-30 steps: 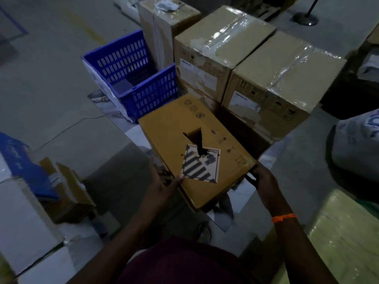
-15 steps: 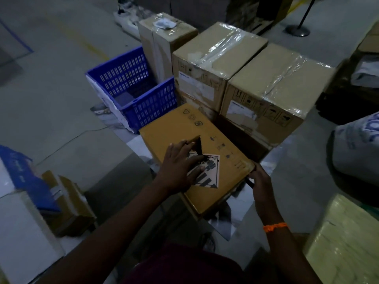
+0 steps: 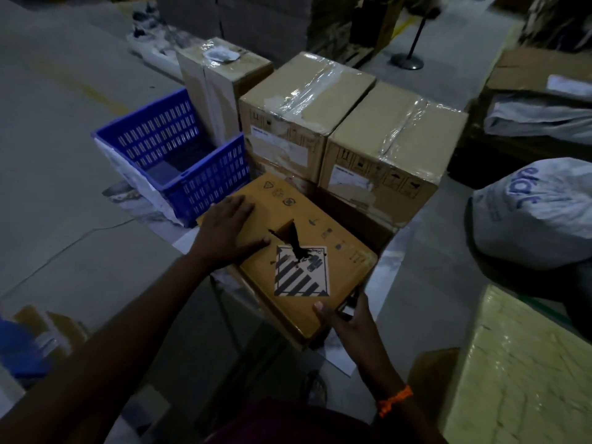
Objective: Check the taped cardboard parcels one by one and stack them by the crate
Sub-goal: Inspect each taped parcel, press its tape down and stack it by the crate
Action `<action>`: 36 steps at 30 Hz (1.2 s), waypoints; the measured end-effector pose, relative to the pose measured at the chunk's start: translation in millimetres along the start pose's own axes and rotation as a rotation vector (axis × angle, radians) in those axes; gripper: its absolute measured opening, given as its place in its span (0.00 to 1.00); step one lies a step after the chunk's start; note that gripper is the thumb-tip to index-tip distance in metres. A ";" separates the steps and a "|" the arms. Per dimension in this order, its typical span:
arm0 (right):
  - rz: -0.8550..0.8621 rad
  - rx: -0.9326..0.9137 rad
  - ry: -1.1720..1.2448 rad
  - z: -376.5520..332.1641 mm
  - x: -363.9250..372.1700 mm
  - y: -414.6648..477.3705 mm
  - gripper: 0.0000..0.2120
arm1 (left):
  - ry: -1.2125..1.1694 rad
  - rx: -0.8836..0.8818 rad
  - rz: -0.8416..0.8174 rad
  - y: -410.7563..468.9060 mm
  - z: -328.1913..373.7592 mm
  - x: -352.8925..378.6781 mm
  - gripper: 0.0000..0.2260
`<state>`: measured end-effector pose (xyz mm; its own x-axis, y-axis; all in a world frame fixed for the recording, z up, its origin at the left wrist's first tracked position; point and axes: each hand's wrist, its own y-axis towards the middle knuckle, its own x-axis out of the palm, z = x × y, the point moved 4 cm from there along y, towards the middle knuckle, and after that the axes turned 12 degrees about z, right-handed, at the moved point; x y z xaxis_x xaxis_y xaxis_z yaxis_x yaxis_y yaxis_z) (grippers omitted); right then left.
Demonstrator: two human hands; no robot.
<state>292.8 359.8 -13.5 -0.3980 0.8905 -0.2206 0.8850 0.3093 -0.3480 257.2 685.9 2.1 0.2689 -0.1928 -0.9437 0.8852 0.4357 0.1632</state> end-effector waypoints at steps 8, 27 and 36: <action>0.004 0.043 0.093 -9.0 0.7 10.8 0.41 | 0.008 -0.183 -0.064 18.5 -8.5 -7.5 0.51; 0.028 -0.184 0.023 -2.4 -16.2 6.4 0.41 | -1.293 -0.740 0.213 -114.3 -80.5 -21.0 0.07; 0.295 0.109 0.124 50.2 -29.9 -11.1 0.11 | -1.207 -0.890 -0.064 -152.4 -67.2 6.8 0.26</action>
<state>282.7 313.0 -48.8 -0.0901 0.9721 -0.2165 0.9241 0.0006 -0.3822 98.5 677.2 -48.5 0.7752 -0.6277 -0.0713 0.5125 0.6909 -0.5098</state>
